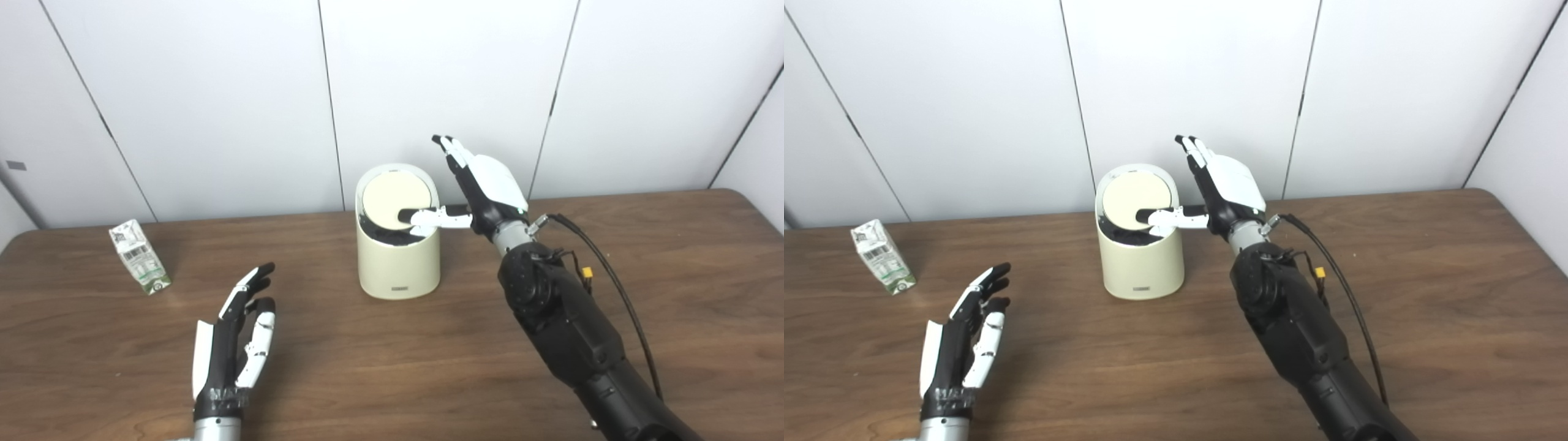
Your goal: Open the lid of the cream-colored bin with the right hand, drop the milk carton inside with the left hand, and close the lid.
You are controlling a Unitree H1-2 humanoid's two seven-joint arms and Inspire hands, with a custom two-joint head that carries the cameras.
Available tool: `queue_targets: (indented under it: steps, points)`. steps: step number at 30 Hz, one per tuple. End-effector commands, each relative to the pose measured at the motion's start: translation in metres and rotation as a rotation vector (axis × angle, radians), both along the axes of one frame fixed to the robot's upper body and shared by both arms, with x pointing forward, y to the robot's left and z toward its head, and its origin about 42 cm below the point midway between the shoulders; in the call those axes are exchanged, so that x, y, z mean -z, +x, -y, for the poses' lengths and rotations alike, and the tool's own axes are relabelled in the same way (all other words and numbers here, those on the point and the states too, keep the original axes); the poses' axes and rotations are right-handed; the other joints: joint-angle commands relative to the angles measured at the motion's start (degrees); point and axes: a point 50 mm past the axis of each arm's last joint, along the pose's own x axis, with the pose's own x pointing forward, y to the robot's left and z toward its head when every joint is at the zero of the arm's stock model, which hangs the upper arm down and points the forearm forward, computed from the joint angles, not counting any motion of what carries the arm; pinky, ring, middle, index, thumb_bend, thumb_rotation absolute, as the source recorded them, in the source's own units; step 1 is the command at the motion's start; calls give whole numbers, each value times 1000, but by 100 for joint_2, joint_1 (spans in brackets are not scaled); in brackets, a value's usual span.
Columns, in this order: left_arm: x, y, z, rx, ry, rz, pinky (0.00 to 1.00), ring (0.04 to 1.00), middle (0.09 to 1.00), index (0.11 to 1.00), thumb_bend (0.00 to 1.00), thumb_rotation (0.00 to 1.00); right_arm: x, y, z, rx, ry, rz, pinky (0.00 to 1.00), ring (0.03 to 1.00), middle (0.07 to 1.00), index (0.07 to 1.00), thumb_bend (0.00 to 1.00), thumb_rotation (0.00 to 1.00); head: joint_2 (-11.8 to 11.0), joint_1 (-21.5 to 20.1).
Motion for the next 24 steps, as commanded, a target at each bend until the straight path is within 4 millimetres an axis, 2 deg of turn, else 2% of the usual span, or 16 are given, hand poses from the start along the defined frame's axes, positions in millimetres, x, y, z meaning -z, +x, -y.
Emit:
queue_targets:
  steps: [1, 6, 9, 14, 24]
  points:
    - [17, -6, 10, 1, -11, -42, 748, 839, 874, 868, 296, 816, -28, 1, -5, -15, 4, 85, 875, 955, 992, 976, 950, 665, 10, -7]
    - [17, -6, 11, 1, -17, -43, 750, 841, 871, 866, 289, 796, -31, 1, -6, -13, 0, 95, 866, 948, 985, 969, 944, 578, 22, -7]
    - [16, -6, 12, 3, -15, -44, 751, 843, 874, 867, 283, 799, -35, 1, -7, -15, 12, 89, 877, 949, 987, 973, 949, 431, 32, -15]
    - [16, -5, 12, 2, -13, -43, 752, 844, 874, 866, 286, 800, -43, -1, -10, -34, 30, 90, 844, 945, 987, 975, 949, 343, 24, -20]
    - [16, -5, 14, 1, -20, -41, 749, 842, 873, 867, 294, 831, -43, -2, -12, -51, 33, 81, 796, 916, 981, 971, 989, 266, 30, -14]
